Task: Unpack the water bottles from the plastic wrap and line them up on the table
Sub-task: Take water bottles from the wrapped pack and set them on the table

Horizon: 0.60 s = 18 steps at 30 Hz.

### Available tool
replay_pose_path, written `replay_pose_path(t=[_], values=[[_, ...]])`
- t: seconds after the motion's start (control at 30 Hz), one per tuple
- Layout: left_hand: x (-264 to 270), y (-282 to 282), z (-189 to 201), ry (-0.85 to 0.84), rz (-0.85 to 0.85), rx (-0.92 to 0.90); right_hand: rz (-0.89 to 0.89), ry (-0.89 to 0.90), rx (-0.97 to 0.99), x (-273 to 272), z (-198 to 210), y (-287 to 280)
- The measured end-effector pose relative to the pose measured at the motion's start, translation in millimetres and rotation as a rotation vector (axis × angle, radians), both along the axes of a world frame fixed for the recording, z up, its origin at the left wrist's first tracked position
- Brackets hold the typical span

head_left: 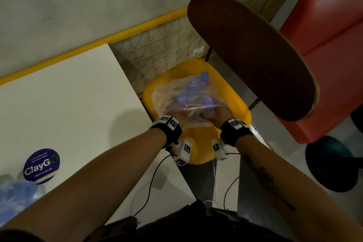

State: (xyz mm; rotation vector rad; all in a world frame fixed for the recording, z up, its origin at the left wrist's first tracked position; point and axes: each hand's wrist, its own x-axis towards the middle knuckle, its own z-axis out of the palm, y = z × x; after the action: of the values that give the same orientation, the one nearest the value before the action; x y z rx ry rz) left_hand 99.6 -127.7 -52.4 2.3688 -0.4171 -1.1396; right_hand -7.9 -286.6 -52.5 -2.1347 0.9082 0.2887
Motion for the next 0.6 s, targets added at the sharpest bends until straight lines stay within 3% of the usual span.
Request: replay_pose_path(t=[0.07, 0.37, 0.47, 0.6], values=[[-8, 1, 13, 0.011, -0.057, -0.005, 0.077, 0.057, -0.048, -9, 5, 2], [-60, 38, 61, -0.111, -0.319, -0.142, 0.084, 0.042, -0.095, -80, 31, 37], [-70, 77, 82, -0.114, -0.367, -0.139, 0.121, 0.069, -0.094, -97, 51, 70], [-61, 153, 91, -0.249, -0.330, -0.142, 0.236, 0.064, -0.131, -99, 74, 131]])
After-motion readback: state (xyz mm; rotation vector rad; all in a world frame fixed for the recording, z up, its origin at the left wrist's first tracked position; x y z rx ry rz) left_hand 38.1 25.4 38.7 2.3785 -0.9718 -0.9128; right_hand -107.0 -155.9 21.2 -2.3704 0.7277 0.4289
